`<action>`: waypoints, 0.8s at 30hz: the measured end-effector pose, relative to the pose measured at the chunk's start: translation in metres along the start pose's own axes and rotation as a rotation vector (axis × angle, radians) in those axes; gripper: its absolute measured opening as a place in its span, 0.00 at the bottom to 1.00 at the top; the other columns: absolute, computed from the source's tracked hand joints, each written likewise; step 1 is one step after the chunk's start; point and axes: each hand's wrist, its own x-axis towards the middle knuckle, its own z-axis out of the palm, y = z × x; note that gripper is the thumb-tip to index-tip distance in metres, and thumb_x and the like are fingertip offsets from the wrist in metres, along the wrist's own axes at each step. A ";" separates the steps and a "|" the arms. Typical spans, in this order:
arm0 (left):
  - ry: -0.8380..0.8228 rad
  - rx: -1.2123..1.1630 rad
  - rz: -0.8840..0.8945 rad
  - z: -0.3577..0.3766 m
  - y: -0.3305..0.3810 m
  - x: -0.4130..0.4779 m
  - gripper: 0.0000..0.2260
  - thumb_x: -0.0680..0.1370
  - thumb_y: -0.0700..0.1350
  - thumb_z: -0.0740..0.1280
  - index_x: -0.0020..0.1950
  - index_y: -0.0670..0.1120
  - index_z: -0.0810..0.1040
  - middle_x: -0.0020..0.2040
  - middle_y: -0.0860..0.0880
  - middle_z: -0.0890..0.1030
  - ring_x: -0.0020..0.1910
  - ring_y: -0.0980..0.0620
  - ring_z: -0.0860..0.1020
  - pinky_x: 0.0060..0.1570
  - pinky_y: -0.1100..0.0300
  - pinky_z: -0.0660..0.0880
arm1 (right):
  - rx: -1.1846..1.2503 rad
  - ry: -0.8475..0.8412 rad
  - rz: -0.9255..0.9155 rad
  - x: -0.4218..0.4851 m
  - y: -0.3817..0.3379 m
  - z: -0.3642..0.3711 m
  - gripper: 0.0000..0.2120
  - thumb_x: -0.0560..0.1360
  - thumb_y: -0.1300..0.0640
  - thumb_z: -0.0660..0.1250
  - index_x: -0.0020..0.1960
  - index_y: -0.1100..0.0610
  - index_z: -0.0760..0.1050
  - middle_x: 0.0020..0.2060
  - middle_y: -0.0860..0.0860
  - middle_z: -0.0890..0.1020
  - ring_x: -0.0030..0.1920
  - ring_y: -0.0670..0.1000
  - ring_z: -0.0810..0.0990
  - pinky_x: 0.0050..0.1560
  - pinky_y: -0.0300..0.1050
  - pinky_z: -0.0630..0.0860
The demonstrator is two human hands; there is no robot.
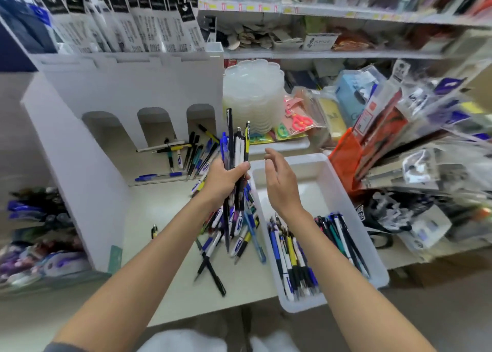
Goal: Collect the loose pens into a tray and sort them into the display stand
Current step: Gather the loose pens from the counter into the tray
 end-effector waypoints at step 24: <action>0.222 0.115 -0.057 0.202 -0.059 -0.092 0.22 0.72 0.44 0.77 0.64 0.49 0.74 0.55 0.55 0.81 0.54 0.58 0.79 0.51 0.69 0.73 | 0.183 -0.348 0.109 -0.034 0.088 -0.146 0.31 0.80 0.43 0.62 0.79 0.50 0.56 0.67 0.50 0.73 0.65 0.45 0.72 0.66 0.44 0.68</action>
